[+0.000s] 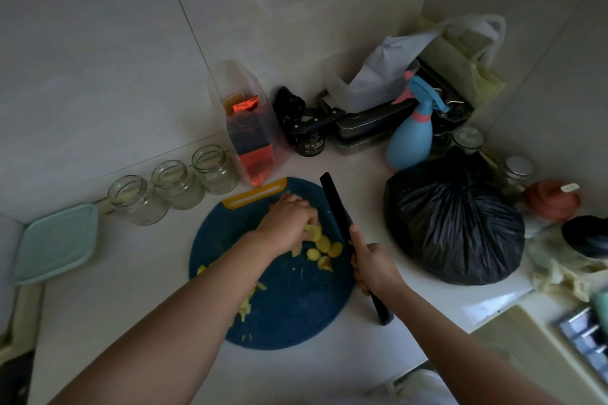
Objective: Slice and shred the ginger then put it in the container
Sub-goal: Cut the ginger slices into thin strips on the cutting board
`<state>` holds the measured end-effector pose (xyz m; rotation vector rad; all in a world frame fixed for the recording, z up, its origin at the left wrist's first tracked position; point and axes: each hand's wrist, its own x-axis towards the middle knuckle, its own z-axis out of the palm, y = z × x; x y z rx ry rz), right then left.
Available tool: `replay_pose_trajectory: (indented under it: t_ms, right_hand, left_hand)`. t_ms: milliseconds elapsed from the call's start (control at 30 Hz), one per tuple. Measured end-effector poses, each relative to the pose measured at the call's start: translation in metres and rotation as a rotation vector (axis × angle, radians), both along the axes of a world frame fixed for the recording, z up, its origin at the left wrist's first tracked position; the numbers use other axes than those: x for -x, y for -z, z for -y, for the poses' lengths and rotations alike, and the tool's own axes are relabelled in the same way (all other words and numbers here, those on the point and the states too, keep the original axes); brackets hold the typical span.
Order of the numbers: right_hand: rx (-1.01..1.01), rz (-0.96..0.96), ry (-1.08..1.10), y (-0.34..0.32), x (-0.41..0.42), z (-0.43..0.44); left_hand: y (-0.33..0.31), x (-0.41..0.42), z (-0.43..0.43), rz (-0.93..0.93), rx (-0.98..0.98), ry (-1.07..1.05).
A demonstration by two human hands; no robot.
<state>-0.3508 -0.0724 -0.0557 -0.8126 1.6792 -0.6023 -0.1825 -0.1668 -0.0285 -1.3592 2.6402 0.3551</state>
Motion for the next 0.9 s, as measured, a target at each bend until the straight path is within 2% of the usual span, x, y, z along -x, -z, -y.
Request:
replay_pose_trajectory:
  t_ms: [100,300,433,667,900]
  right_hand:
    - [0.004,0.004,0.002,-0.001,0.001,0.000]
    - [0.001,0.029,0.001,0.000,0.003,0.001]
    - [-0.012,0.032,0.011,0.000,0.003,0.000]
    - [-0.014,0.065,0.031,-0.002,0.003,0.000]
    - [-0.005,0.080,0.051,-0.002,0.003,0.000]
  left_hand:
    - [0.002,-0.001,0.001,-0.047,0.030,0.033]
    - [0.003,-0.001,-0.012,-0.336,0.015,-0.089]
    - [0.015,0.004,-0.024,-0.482,0.093,-0.068]
    - [0.035,-0.008,-0.035,-0.377,0.124,0.133]
    - [0.031,-0.005,-0.031,-0.369,0.124,0.148]
